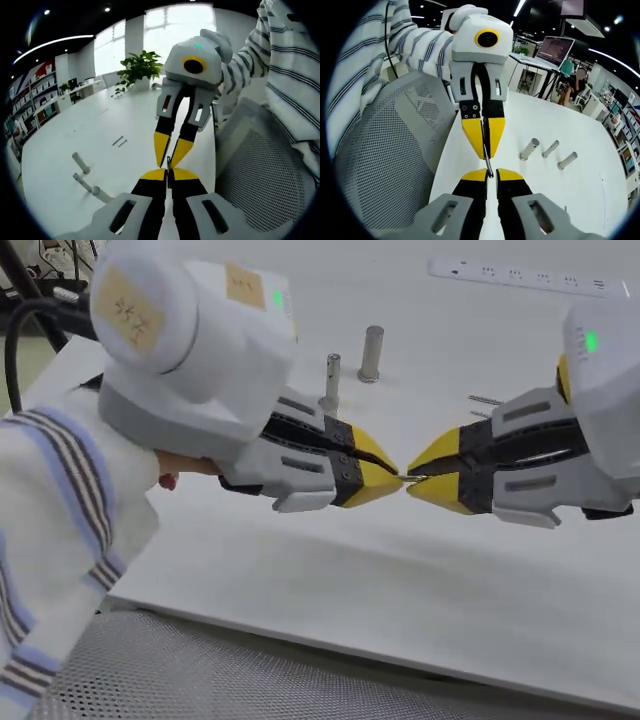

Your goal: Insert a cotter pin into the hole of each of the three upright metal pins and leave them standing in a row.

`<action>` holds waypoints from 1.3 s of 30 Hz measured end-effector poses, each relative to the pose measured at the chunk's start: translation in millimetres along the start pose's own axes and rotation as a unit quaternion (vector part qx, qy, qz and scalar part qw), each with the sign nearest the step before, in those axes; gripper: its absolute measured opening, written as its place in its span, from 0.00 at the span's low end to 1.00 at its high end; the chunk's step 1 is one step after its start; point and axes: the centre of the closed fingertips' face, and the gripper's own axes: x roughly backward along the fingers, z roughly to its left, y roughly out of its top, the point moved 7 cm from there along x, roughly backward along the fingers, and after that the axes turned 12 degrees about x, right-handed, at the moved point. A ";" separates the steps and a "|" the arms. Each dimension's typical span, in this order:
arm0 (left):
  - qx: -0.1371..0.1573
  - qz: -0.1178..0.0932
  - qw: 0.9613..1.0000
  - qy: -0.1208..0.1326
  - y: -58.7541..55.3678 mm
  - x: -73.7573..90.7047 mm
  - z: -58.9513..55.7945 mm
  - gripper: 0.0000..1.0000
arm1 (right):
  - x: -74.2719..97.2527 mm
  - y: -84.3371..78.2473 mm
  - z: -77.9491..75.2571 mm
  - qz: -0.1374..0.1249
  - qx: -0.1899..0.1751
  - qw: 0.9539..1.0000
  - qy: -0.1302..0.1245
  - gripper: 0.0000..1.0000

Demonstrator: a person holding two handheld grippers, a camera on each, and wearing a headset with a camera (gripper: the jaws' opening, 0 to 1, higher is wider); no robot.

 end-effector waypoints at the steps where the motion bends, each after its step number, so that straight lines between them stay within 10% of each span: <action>1: -0.007 0.001 1.000 -0.001 0.0 -0.1 -0.4 0.00 | -0.4 -0.3 0.2 0.000 0.000 1.000 0.001 0.00; 17: -0.060 0.035 0.998 0.000 -5.5 -2.3 3.9 0.00 | -2.1 1.5 2.3 -0.009 -0.008 1.000 0.014 0.00; 30: -0.021 0.017 1.000 0.009 -9.4 3.4 14.9 0.02 | -1.5 0.9 1.7 -0.032 -0.039 0.999 0.004 0.00; 39: 0.032 -0.021 0.997 0.066 -12.7 16.8 27.8 0.27 | -0.6 -6.2 -9.3 -0.057 -0.095 0.993 -0.029 0.00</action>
